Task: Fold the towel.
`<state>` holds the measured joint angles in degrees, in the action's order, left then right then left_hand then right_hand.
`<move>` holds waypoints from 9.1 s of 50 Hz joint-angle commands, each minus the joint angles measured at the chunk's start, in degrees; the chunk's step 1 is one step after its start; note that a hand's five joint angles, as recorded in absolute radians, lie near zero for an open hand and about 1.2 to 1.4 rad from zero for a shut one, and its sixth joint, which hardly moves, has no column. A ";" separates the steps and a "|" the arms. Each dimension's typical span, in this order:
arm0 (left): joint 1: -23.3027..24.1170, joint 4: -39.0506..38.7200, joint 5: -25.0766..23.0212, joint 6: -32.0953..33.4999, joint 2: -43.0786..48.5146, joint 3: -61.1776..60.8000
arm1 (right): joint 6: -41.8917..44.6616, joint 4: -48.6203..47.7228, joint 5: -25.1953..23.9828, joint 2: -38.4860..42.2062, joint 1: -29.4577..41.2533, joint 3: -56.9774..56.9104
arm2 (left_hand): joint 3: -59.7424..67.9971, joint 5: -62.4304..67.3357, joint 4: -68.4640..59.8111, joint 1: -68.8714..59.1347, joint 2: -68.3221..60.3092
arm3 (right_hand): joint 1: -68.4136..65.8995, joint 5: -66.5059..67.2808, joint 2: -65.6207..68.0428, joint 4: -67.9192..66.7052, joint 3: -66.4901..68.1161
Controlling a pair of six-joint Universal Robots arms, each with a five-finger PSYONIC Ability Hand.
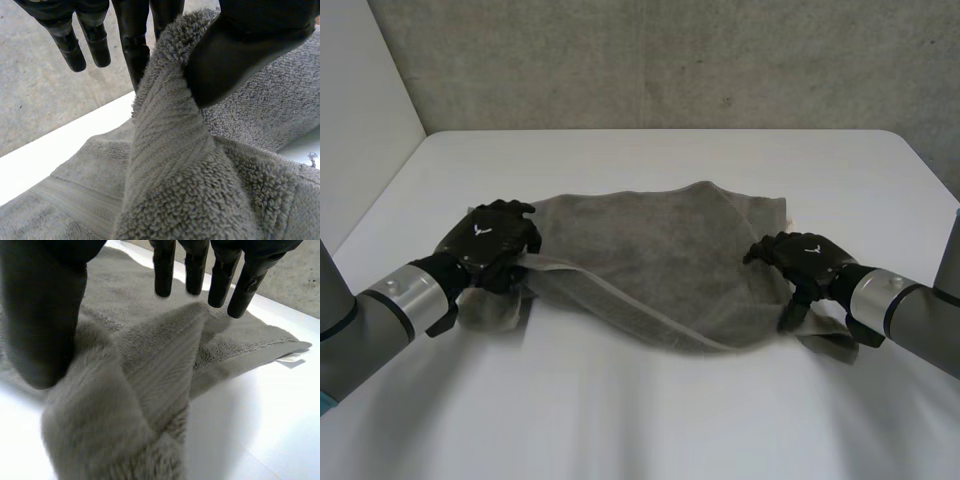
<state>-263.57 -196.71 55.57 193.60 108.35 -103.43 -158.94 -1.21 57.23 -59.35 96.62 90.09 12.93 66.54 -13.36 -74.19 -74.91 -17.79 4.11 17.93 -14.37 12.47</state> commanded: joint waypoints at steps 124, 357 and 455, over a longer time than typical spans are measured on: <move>-2.39 10.11 -0.11 -5.86 -17.73 -6.43 | 2.67 12.19 -13.19 -12.54 -12.51 13.62 | -2.93 3.46 3.36 -5.81 -5.09 | -32.52 36.21 32.39 4.37 -2.47; 3.32 8.00 1.12 -6.04 -19.23 -10.83 | 27.63 1.03 -1.42 -25.20 -6.18 21.44 | -2.93 3.46 3.36 -5.81 -5.09 | -14.49 18.18 14.36 4.37 -2.47; 1.48 -2.10 -0.11 -0.33 -5.78 0.42 | 7.24 -4.86 -2.56 -21.24 -3.54 11.42 | -2.93 3.46 3.36 -5.81 -5.09 | -62.21 65.89 62.07 4.37 -2.47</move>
<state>-261.61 -198.81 56.85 185.52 101.36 -93.91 -154.35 -3.90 60.16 -80.63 95.60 90.29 12.93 66.79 -13.36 -74.16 -74.90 -75.52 66.68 75.28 -14.37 12.47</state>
